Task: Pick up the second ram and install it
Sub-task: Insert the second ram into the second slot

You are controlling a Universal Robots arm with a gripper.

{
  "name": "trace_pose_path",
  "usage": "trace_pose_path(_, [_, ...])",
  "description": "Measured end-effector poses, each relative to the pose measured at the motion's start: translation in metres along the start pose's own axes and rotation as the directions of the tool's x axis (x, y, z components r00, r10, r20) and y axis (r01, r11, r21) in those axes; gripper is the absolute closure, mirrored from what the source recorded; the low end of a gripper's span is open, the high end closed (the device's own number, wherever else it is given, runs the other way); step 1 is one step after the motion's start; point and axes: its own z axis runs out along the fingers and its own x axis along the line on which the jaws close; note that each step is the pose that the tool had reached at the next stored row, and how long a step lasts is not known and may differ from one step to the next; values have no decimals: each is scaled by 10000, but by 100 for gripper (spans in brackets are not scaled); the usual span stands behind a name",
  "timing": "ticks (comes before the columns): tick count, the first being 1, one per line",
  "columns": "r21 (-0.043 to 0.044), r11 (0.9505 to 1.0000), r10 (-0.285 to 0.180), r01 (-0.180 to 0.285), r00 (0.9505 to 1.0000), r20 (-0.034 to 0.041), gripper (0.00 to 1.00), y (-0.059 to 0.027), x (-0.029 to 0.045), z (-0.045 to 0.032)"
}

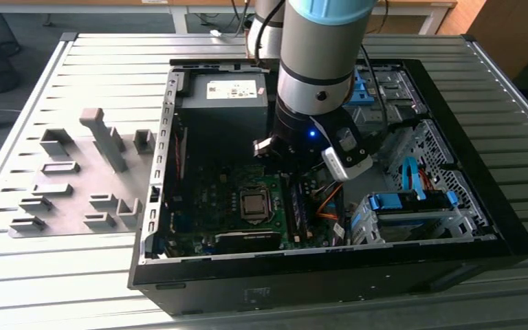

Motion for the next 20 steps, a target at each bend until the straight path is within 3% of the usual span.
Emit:
trace_pose_path(4, [-1,10000,1,-1,10000,-16,86,0,-2,1])
trace_pose_path(8, [-3,10000,0,0,10000,-99,86,0,-3,2])
trace_pose_path(12, [-3,10000,-3,3,9996,-279,86,0,-12,6])
trace_pose_path(20, [-20,10000,-2,1,9996,-294,86,1,-25,72])
